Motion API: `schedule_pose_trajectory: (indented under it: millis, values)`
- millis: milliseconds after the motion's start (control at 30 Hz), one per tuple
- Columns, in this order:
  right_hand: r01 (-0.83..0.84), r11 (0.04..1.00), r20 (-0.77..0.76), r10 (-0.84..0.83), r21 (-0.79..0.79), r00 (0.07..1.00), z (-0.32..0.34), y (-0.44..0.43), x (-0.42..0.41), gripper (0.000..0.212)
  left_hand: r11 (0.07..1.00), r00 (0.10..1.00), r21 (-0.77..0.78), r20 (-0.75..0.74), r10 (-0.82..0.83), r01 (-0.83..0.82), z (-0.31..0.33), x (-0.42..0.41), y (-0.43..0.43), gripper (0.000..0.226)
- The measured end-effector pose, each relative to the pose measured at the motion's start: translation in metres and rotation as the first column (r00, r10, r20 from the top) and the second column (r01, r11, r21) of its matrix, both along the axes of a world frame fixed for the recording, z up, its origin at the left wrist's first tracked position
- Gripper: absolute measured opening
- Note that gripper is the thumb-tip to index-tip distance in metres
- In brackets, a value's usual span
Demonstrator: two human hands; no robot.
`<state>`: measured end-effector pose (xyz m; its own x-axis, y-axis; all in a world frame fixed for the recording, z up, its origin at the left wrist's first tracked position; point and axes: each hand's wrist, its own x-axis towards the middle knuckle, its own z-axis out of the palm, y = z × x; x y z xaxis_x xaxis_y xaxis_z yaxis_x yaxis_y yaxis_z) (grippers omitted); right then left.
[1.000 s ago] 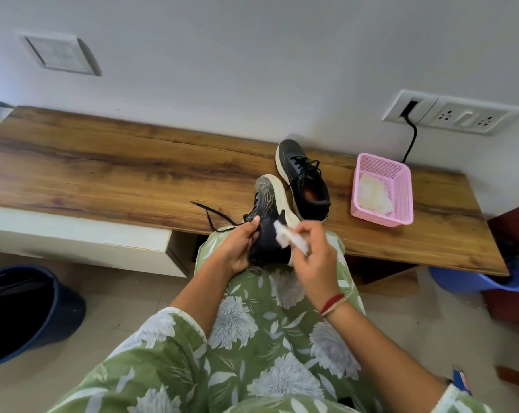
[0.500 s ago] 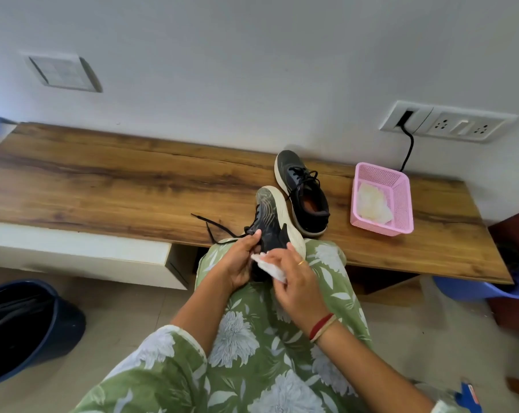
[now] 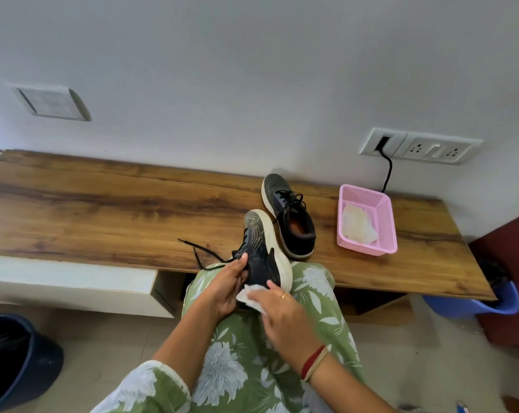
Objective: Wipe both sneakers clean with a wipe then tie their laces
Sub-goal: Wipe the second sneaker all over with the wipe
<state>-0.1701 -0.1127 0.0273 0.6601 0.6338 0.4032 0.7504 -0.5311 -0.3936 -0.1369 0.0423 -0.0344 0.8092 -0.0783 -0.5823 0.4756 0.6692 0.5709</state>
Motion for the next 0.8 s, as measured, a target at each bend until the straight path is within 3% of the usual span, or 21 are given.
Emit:
schedule_pose_trajectory:
  millis: [133,233,367,433,533,600,667,733,800]
  values:
    - [0.162,0.980,-0.148,-0.145,0.116,0.978,0.013,-0.005,0.025,0.041,0.997,1.000,-0.074,0.022,-0.004,0.006,-0.003,-0.001,0.000,0.053]
    - [0.116,0.993,-0.028,-0.117,-0.023,0.993,0.002,0.000,0.025,0.026,0.999,1.000,-0.042,0.021,0.000,0.001,-0.002,0.000,-0.001,0.066]
    - [0.132,0.985,0.009,-0.132,-0.115,0.991,-0.009,-0.003,0.005,0.037,0.999,0.999,0.031,0.044,-0.014,0.013,-0.007,0.002,-0.001,0.080]
    - [0.129,0.985,0.014,-0.128,-0.119,0.992,-0.009,-0.003,-0.001,0.038,0.996,0.999,0.081,0.022,-0.042,0.040,-0.001,0.002,-0.003,0.070]
    - [0.002,0.991,-0.040,-0.008,-0.130,0.999,-0.010,-0.007,-0.010,0.032,0.991,1.000,0.130,0.016,-0.023,0.021,0.005,0.001,-0.006,0.020]
    - [-0.007,0.999,-0.152,-0.001,-0.053,0.988,-0.005,-0.014,-0.010,0.033,0.995,1.000,0.099,0.008,-0.008,0.007,0.008,-0.001,-0.005,0.024]
    - [0.150,0.983,-0.281,-0.116,0.104,0.953,0.006,-0.019,0.001,0.040,0.998,1.000,0.060,-0.003,-0.011,0.011,0.008,-0.001,-0.003,0.030]
    - [0.319,0.911,-0.297,-0.239,0.260,0.924,0.014,-0.019,0.018,0.038,0.998,1.000,0.061,-0.024,-0.021,0.022,0.009,-0.002,-0.004,0.035]
    - [0.335,0.908,-0.255,-0.272,0.251,0.928,0.015,-0.012,0.028,0.035,0.996,0.999,0.084,-0.032,-0.008,0.011,0.010,-0.002,-0.003,0.039]
